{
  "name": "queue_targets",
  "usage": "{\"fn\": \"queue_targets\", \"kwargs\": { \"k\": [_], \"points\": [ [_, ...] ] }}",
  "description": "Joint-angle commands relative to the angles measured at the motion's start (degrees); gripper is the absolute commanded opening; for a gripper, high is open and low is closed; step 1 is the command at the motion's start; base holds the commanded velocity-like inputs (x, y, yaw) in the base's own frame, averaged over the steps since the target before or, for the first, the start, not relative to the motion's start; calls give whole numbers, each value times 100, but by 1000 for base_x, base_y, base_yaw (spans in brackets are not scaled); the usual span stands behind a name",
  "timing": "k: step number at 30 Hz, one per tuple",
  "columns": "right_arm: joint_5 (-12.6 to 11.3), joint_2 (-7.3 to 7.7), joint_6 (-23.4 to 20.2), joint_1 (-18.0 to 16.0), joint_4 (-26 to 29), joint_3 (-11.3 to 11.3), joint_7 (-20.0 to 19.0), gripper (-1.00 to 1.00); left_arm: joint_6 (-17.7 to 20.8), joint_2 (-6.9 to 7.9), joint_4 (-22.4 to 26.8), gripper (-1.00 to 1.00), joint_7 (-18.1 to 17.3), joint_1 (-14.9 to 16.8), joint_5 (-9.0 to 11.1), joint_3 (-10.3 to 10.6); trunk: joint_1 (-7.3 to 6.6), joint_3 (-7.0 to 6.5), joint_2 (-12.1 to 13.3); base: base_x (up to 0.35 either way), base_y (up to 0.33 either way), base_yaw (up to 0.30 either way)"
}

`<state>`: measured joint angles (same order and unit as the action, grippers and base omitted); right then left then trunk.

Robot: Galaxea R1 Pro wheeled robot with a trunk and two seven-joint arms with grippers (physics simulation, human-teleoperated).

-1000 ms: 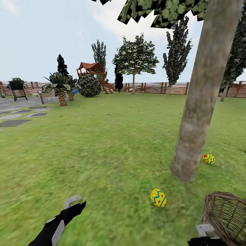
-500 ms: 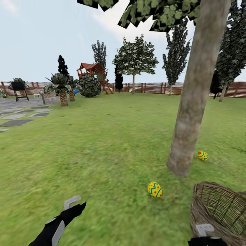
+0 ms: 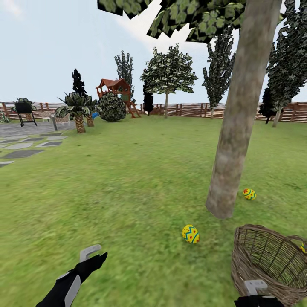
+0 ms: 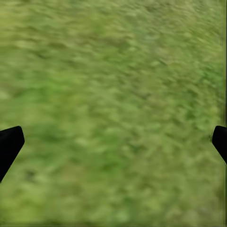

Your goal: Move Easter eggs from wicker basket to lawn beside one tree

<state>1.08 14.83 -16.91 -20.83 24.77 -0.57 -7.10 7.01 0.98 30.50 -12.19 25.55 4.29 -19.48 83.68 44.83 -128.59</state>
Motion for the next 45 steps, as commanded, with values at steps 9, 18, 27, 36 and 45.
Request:
{"fn": "queue_targets", "kwargs": {
  "k": [9, 18, 27, 36, 45],
  "points": [
    [15, 3, -35, -1, 11, -13, -20, 100, 55, -3, 9, 100, -30, 2, 55, -33, -200, -156, 360, -115, -215, 0],
    [15, 3, -37, -3, 11, -14, -20, 100, 56, -10, 9, 100, -29, 2, 39, -47, -397, -317, 720, -238, -40, 0],
    [15, 3, -33, -3, 11, -11, -20, 100, 62, -28, 6, 100, -22, 2, 35, -38, -595, -479, 1081, -311, -142, 0],
    [15, 3, -32, -5, 11, -6, -21, 100, 60, -62, -8, 100, 8, 2, 30, -29, -793, -640, 1442, -139, -90, 0],
    [6, 11, -63, 0, 11, -1, -34, 100, 64, -81, -26, 100, 14, 2, 28, -29, -991, -787, 1803, -2, -1, -186]
  ]
}}
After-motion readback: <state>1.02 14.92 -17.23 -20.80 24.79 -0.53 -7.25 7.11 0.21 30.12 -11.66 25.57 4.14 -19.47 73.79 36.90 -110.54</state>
